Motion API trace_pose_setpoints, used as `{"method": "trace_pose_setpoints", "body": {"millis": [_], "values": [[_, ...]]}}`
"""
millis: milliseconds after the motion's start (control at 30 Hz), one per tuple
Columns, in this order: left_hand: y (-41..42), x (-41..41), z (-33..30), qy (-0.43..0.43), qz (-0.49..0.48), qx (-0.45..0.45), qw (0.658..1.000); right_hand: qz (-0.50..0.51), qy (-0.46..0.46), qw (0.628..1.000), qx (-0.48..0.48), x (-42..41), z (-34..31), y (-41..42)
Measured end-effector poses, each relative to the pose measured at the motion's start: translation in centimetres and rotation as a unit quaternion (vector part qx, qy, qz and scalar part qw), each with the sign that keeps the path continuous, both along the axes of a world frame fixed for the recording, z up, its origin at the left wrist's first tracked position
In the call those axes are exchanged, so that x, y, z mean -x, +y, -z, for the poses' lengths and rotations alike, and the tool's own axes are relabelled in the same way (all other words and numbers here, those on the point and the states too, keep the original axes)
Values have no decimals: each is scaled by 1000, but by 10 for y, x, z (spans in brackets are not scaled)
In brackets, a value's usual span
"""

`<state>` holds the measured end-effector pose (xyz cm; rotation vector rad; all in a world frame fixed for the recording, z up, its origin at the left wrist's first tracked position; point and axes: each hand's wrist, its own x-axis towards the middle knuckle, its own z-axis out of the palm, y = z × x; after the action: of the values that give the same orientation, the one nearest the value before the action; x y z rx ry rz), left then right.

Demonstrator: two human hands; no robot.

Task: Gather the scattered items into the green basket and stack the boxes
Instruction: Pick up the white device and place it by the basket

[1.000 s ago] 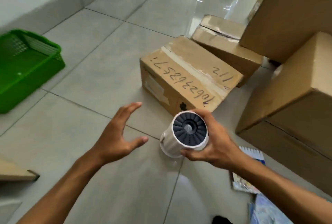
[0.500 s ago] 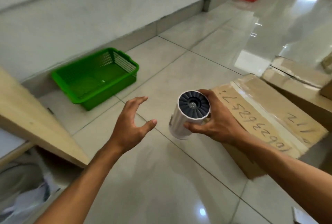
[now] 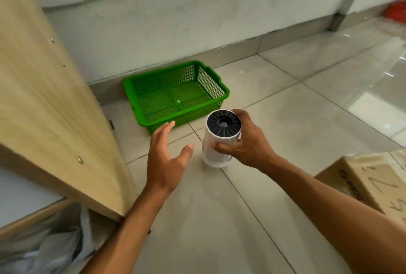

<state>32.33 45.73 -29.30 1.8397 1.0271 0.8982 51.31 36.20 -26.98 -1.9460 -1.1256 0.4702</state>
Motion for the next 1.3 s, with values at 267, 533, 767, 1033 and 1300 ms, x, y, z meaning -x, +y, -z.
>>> {"method": "trace_pose_setpoints", "body": {"millis": [267, 533, 767, 1033, 1300], "values": [[7, 2, 23, -36, -75, 68, 994, -47, 59, 997, -9, 26, 36, 77], [9, 5, 23, -89, -118, 75, 986, -57, 90, 994, -24, 44, 41, 89], [4, 4, 16, -87, -75, 106, 988, -72, 120, 990, 10, 49, 39, 84], [-19, 6, 1, -69, -12, 11, 998, -61, 27, 998, 9, 39, 24, 49], [-43, 7, -21, -2, 95, -41, 995, -58, -51, 997, -1, 25, -10, -11]]}}
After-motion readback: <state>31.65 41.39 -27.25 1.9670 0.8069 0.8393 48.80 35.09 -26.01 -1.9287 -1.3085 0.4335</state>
